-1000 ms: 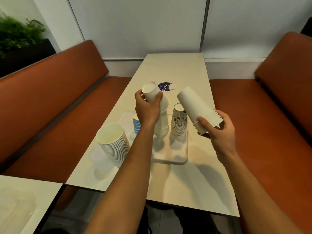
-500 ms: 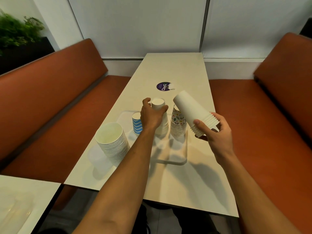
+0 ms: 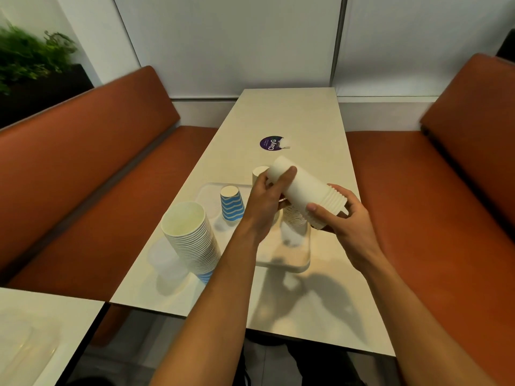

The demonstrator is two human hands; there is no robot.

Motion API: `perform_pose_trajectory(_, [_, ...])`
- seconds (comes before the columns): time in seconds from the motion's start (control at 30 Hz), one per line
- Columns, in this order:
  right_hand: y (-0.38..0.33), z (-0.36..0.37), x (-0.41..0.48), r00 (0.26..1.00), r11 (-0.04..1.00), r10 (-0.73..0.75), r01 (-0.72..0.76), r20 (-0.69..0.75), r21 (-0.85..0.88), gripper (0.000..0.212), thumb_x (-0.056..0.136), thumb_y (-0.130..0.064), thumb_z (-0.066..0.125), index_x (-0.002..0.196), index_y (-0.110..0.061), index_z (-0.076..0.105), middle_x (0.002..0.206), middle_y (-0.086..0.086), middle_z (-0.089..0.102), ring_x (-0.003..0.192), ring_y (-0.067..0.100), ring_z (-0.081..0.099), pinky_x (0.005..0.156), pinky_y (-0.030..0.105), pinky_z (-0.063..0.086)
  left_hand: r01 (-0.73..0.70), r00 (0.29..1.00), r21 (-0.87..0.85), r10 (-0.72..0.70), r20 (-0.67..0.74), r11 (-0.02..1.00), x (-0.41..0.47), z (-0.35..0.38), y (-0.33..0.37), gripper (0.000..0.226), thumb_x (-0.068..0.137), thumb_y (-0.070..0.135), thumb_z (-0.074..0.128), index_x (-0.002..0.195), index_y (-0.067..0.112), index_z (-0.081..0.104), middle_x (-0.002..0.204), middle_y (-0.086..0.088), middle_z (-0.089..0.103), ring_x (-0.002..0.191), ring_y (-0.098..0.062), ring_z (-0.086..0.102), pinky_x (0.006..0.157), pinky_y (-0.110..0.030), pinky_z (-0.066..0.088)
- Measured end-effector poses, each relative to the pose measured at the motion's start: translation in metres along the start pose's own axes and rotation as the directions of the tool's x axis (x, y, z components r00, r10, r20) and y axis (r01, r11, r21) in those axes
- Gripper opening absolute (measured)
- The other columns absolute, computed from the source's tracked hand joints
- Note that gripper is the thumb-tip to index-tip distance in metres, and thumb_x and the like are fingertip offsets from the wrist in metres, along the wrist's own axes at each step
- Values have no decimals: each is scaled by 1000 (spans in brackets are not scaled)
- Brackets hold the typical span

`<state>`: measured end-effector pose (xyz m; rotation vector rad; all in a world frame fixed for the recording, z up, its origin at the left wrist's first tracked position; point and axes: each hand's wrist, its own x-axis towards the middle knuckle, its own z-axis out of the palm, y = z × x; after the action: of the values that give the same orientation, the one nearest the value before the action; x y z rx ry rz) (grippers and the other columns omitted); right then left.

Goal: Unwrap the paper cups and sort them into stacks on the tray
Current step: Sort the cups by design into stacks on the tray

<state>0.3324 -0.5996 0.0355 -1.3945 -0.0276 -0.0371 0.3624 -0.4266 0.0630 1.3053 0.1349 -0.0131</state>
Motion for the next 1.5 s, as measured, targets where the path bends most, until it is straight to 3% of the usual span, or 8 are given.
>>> perform_pose_trajectory(0.17, [-2, -1, -2, 1000, 999, -2, 3, 16, -48, 71, 66, -29, 92, 130, -22, 61, 118, -4, 67, 104, 20, 70, 72, 31, 61, 3, 1000, -75, -4, -15, 997, -3, -1, -2, 40, 94, 30, 74, 129, 16, 61, 126, -11, 71, 120, -31, 67, 93, -41, 61])
perform_pose_trajectory(0.3, [-1, -4, -2, 1000, 998, -7, 7, -5, -65, 57, 77, -12, 88, 127, -21, 61, 110, -4, 68, 97, 17, 69, 72, 35, 63, -27, 987, -147, 3, -161, 989, 3, -4, 7, 47, 91, 31, 78, 131, 15, 59, 128, -15, 69, 116, -31, 69, 91, -44, 62])
perform_pose_trajectory(0.4, [2, -8, 0, 998, 998, -4, 0, -56, -66, 59, 77, -15, 88, 129, -20, 60, 116, 2, 67, 99, 20, 69, 76, 42, 64, -110, 951, -158, 57, -305, 981, 8, -8, 19, 55, 89, 31, 81, 134, 13, 54, 119, -9, 71, 101, -22, 73, 84, -39, 64])
perform_pose_trajectory(0.6, [5, -14, 5, 980, 999, -14, 6, -196, -40, 70, 76, -20, 91, 136, -18, 56, 127, 9, 65, 109, 27, 69, 79, 46, 65, -227, 819, 96, 243, -519, 969, 22, -16, 40, 68, 83, 39, 85, 134, 21, 44, 120, 3, 63, 91, -5, 65, 73, -19, 55])
perform_pose_trajectory(0.77, [3, -12, 7, 982, 999, -12, 4, -190, -45, 71, 75, -22, 91, 136, -18, 56, 127, 9, 64, 109, 27, 70, 77, 43, 65, -184, 829, 303, 313, -463, 935, 38, -16, 31, 75, 82, 37, 86, 140, 22, 42, 134, -1, 61, 109, -19, 63, 93, -34, 53])
perform_pose_trajectory(1.07, [2, -14, 7, 985, 999, -6, -3, -172, -48, 69, 76, -20, 91, 136, -16, 57, 122, 8, 67, 97, 21, 70, 71, 34, 63, -40, 901, 494, 244, -357, 869, 61, -14, 9, 76, 81, 34, 85, 141, 19, 40, 139, -6, 59, 119, -29, 60, 90, -31, 43])
perform_pose_trajectory(1.3, [0, -12, 6, 986, 999, -4, -5, -168, -52, 70, 75, -26, 90, 136, -17, 58, 126, 9, 63, 104, 29, 72, 76, 40, 65, -13, 905, 523, 232, -356, 852, 55, -16, 6, 84, 86, 40, 81, 153, 23, 32, 152, -6, 48, 135, -27, 50, 103, -36, 41])
perform_pose_trajectory(1.5, [-4, -5, 3, 992, 1000, -6, 3, -129, -29, 70, 78, -22, 89, 136, -27, 49, 130, 8, 56, 106, 26, 70, 79, 43, 65, -116, 856, 448, 318, -408, 886, 28, -10, 8, 64, 95, 49, 68, 147, 23, 42, 144, 1, 53, 127, -15, 52, 93, -27, 40])
